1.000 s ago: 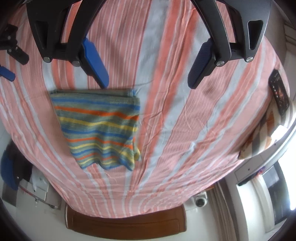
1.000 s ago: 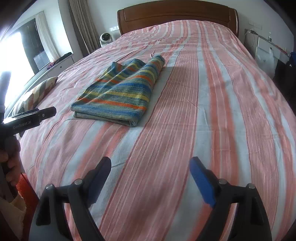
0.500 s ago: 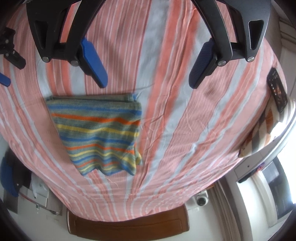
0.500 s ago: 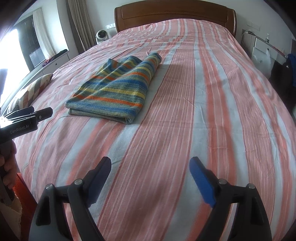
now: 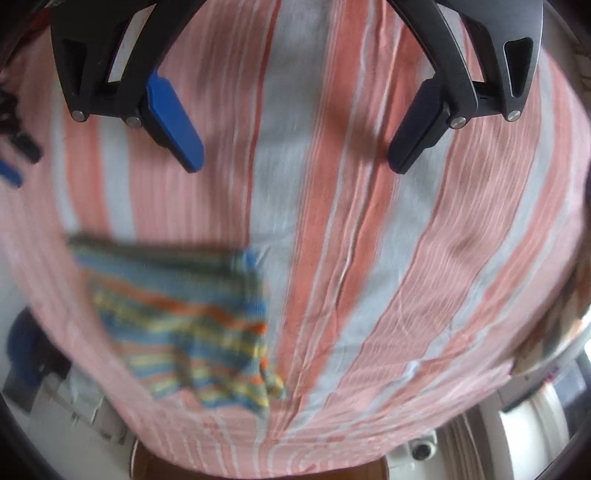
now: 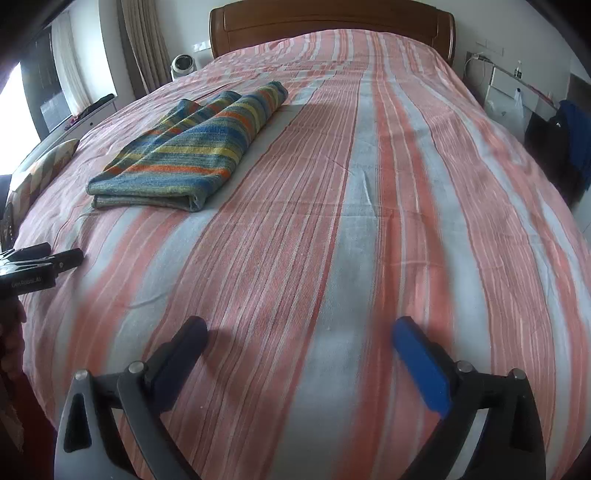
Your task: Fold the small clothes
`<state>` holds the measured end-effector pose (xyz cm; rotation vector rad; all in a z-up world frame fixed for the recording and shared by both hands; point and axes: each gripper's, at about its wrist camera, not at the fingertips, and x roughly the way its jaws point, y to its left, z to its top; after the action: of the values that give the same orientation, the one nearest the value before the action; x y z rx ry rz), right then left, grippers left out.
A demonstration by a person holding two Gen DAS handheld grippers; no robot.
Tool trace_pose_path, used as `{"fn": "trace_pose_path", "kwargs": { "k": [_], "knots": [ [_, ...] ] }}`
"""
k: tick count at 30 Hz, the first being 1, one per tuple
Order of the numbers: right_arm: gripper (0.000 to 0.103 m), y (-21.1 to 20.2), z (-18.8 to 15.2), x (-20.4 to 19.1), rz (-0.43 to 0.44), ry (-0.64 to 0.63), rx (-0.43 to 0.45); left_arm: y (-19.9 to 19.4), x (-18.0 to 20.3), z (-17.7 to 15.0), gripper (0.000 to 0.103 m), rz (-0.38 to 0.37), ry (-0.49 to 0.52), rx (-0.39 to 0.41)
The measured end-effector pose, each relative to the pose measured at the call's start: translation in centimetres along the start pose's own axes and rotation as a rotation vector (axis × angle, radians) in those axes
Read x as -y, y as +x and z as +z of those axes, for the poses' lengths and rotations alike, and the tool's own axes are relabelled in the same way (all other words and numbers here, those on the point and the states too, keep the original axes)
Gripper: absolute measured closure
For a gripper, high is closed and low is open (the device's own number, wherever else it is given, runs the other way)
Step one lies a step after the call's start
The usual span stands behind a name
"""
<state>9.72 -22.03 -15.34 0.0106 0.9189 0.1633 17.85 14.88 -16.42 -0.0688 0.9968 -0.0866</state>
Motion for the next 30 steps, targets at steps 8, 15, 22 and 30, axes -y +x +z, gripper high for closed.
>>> {"fn": "trace_pose_path", "kwargs": {
  "k": [8, 15, 22, 30],
  "knots": [
    [0.003, 2.0, 9.5, 0.7, 0.281, 0.149, 0.106, 4.8, 0.6, 11.8, 0.002, -0.224, 0.042, -0.071],
    [0.009, 11.3, 17.4, -0.2, 0.436, 0.243, -0.014, 10.5, 1.0, 15.2, 0.003, -0.267, 0.036, -0.177],
    [0.069, 14.6, 19.4, -3.8, 0.356, 0.149, -0.077, 11.6, 3.3, 15.6, 0.084, -0.233, 0.080, -0.163],
    [0.081, 9.3, 17.4, -11.8, 0.004, -0.275, 0.151, 6.1, 3.6, 14.6, 0.088, -0.158, 0.109, 0.026]
  ]
}}
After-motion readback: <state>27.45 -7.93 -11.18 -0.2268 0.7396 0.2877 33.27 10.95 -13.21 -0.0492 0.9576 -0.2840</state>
